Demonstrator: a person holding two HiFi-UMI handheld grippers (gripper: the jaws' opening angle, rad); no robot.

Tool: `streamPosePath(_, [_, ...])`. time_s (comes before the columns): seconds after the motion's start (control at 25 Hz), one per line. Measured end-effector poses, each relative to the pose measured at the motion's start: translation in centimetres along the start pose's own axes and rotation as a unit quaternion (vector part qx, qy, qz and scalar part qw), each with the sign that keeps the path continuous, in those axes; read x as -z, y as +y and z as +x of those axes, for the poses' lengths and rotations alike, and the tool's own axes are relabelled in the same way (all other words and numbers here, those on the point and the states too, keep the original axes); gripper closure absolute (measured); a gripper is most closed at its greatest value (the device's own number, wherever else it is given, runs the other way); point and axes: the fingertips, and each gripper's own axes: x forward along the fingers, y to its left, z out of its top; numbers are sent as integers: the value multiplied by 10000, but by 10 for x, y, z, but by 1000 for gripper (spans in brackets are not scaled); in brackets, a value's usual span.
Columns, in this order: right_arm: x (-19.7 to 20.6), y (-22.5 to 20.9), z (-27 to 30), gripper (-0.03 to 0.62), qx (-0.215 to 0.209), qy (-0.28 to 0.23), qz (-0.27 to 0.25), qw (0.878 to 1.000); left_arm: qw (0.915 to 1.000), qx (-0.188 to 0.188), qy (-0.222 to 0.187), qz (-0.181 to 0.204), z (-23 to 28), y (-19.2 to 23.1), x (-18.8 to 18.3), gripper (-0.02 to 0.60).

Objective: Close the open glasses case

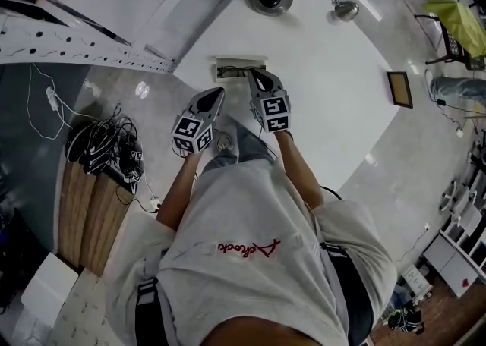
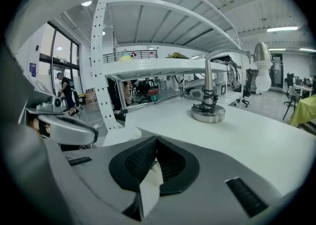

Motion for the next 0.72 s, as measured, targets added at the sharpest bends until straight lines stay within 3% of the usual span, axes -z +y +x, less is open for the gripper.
streamPosePath(0.12, [-2, -4, 7, 563, 70, 107, -436, 9990, 10000, -24, 22, -25, -1, 3, 2, 557])
streamPosePath(0.24, [0, -9, 12, 565, 191, 357, -1354, 9900, 10000, -38, 38, -55, -1, 4, 6, 557])
streamPosePath(0.32, [4, -10, 15, 565, 249, 556, -2209, 9734, 10000, -42, 41, -55, -1, 3, 7, 557])
streamPosePath(0.44, [10, -13, 17, 565, 403, 834, -3441, 9344, 10000, -52, 60, -60, -1, 1, 9, 557])
streamPosePath(0.56, [13, -9, 18, 565, 390, 928, -4165, 9036, 9999, -45, 78, -76, -1, 0, 12, 557])
streamPosePath(0.6, [13, -7, 18, 565, 378, 920, -4224, 9010, 9999, -43, 79, -84, -1, -1, 13, 557])
streamPosePath(0.72, [8, -7, 16, 529, 358, 833, -4035, 9105, 9999, -36, 65, -98, 0, -3, 12, 557])
